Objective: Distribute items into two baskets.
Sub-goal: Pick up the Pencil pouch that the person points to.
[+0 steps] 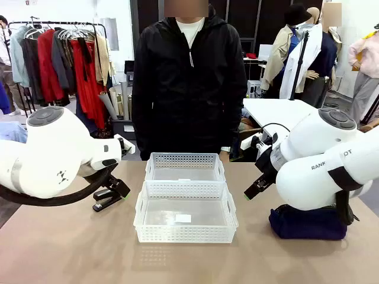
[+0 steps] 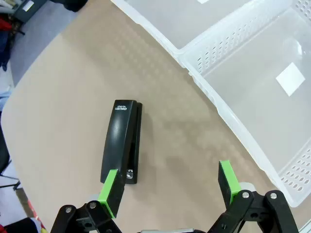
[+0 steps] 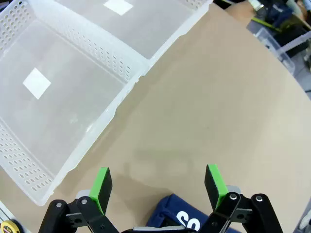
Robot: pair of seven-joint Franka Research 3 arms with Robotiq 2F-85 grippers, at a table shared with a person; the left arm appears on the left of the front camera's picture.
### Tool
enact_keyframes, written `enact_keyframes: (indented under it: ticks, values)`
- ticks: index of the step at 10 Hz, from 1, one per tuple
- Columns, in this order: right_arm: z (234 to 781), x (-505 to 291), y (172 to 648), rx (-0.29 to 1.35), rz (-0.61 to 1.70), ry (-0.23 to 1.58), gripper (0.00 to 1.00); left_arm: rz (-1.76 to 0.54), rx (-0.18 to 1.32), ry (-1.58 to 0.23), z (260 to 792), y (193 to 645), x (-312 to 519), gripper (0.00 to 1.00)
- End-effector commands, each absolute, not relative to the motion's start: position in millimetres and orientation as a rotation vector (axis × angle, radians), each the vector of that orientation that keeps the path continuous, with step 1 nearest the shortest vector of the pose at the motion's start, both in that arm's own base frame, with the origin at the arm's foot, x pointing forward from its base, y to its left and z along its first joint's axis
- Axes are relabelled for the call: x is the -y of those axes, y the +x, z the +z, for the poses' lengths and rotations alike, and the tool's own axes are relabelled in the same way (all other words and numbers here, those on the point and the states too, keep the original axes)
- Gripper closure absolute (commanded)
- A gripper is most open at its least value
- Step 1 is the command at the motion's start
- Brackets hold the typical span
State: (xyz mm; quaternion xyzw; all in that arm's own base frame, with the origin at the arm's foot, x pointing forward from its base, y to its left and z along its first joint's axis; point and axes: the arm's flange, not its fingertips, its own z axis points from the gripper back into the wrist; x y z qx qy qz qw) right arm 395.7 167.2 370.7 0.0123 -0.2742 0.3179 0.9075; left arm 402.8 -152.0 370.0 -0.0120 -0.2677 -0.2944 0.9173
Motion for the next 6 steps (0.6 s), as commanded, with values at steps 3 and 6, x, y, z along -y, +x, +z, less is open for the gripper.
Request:
enact_keyframes:
  ticks: [3, 6]
  values:
    - [370.7, -167.2, 395.6, 0.566, 0.656, 0.025, 0.0, -0.606, 0.551, -0.025, 370.2, 402.8, 152.0, 0.0]
    - [370.7, -167.2, 395.6, 0.566, 0.656, 0.025, 0.0, -0.606, 0.551, -0.025, 370.2, 402.8, 152.0, 0.0]
